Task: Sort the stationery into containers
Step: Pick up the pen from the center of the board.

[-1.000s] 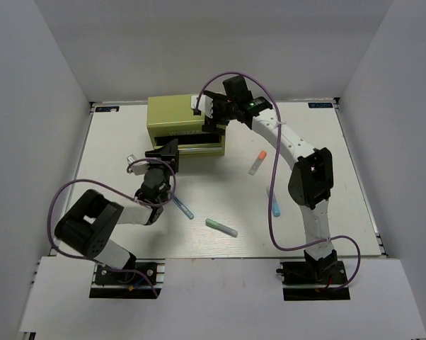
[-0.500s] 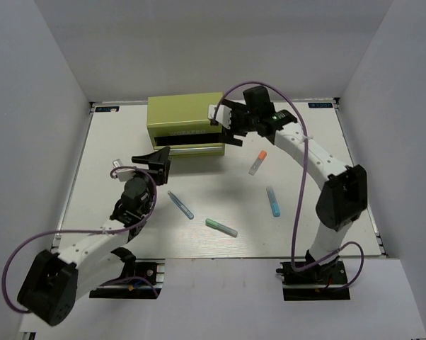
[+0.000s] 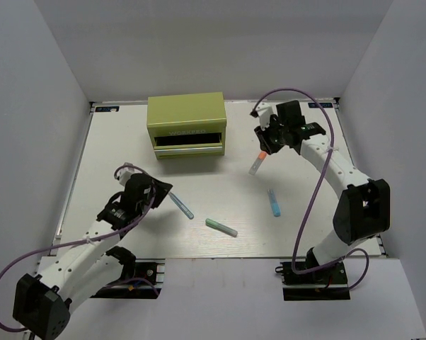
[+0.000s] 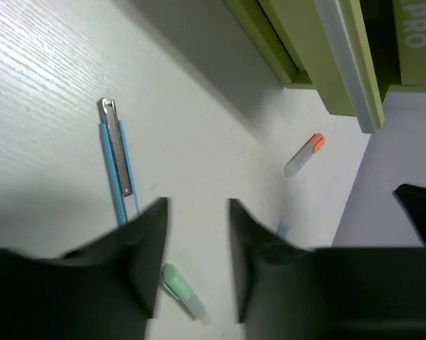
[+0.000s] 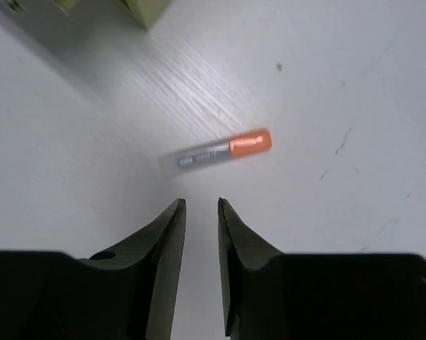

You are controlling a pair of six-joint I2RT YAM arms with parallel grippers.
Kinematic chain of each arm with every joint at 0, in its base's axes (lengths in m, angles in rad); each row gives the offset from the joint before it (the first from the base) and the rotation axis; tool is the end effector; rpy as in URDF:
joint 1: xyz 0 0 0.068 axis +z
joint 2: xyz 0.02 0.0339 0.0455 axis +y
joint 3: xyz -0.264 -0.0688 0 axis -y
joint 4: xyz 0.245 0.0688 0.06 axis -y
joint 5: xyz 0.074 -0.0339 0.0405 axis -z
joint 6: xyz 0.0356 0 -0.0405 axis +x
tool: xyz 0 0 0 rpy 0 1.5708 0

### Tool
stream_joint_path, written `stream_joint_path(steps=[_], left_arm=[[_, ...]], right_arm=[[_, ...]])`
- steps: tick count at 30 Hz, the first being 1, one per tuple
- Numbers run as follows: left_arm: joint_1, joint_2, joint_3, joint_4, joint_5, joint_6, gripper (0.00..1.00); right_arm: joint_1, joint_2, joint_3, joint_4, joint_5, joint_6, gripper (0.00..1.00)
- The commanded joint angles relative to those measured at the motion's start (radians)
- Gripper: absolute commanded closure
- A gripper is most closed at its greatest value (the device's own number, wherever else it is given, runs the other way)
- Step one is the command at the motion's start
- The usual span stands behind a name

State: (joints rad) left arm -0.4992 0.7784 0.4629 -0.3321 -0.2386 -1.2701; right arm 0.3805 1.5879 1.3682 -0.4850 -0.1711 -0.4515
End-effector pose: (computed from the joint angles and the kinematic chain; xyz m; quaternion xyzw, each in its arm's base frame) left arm 0.1534 -0.0741 0.2144 -0.3834 0.8038 -0.2746 0.3626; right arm 0.3318 0.1393 0.3120 -0.3983 0.8128 0.0627 0.4206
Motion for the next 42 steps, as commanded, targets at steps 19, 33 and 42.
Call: stream_joint_path(steps=[19, 33, 42], left_arm=[[0.004, 0.036, 0.135, 0.027, 0.288, 0.485, 0.17], [-0.009, 0.160, 0.292, -0.050, 0.306, 0.645, 0.17], [-0.009, 0.151, 0.301, -0.028, 0.315, 0.716, 0.16]], right_arm=[[-0.114, 0.374, 0.176, -0.066, -0.058, 0.562, 0.30], [-0.078, 0.475, 0.207, -0.072, 0.136, 0.639, 0.30], [-0.045, 0.500, 0.163, -0.073, 0.148, 0.645, 0.31]])
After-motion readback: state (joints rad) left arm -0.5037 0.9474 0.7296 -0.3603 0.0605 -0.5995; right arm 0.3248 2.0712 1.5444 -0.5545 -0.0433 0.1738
